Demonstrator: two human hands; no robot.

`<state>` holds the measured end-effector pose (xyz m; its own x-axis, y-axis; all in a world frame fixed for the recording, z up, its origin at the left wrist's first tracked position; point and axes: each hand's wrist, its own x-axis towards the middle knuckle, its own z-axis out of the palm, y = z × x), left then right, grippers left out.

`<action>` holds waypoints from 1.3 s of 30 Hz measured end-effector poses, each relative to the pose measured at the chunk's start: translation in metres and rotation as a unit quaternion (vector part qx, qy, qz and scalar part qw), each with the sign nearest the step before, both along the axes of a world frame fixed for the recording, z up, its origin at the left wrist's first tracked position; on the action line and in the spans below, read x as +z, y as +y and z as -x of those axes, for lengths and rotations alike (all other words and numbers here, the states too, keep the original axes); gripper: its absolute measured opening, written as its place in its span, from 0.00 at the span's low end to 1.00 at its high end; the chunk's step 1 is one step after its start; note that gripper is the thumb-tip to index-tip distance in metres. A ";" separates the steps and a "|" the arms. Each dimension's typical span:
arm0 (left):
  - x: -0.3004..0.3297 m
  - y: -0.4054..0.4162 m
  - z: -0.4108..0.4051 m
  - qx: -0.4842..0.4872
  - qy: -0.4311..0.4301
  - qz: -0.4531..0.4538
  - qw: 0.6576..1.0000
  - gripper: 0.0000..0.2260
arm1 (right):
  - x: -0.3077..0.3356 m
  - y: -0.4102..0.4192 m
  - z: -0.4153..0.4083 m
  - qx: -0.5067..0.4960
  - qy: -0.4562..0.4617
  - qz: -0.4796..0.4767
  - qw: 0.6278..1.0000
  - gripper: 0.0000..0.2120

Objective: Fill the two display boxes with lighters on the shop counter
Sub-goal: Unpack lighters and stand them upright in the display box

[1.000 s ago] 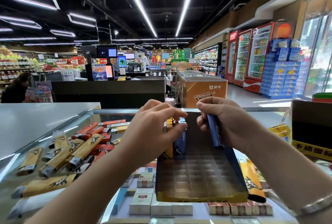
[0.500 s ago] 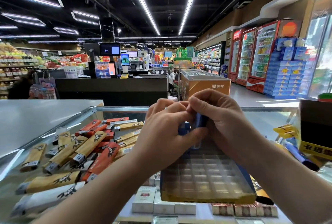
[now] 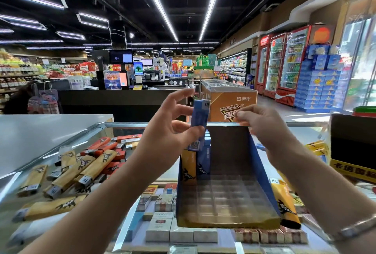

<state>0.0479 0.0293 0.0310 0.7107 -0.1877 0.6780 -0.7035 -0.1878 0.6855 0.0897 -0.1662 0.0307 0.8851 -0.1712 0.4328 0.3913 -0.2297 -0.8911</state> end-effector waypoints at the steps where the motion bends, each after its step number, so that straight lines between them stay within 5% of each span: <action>1: 0.000 0.001 0.000 -0.004 -0.001 0.004 1.000 0.27 | -0.002 0.001 -0.001 0.013 0.026 0.011 1.000 0.10; 7: 0.001 0.002 -0.001 0.012 -0.026 -0.029 0.999 0.14 | -0.007 0.007 -0.002 0.020 0.053 0.079 0.995 0.09; 22: 0.008 0.015 -0.003 -0.117 0.129 -0.020 0.985 0.07 | -0.008 0.006 -0.005 0.031 0.039 0.092 0.995 0.09; 30: -0.001 0.010 -0.003 0.067 -0.063 -0.120 0.988 0.12 | -0.009 0.005 -0.005 0.035 0.036 0.090 0.995 0.09; 39: -0.009 -0.003 -0.001 0.169 -0.273 -0.257 0.912 0.12 | -0.009 0.006 0.000 0.035 0.031 0.106 0.993 0.08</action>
<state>0.0485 0.0259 0.0219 0.3703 -0.4131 0.8320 -0.7560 -0.6545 0.0115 0.0901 -0.1599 0.0219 0.9179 -0.0188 0.3963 0.3586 -0.3885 -0.8488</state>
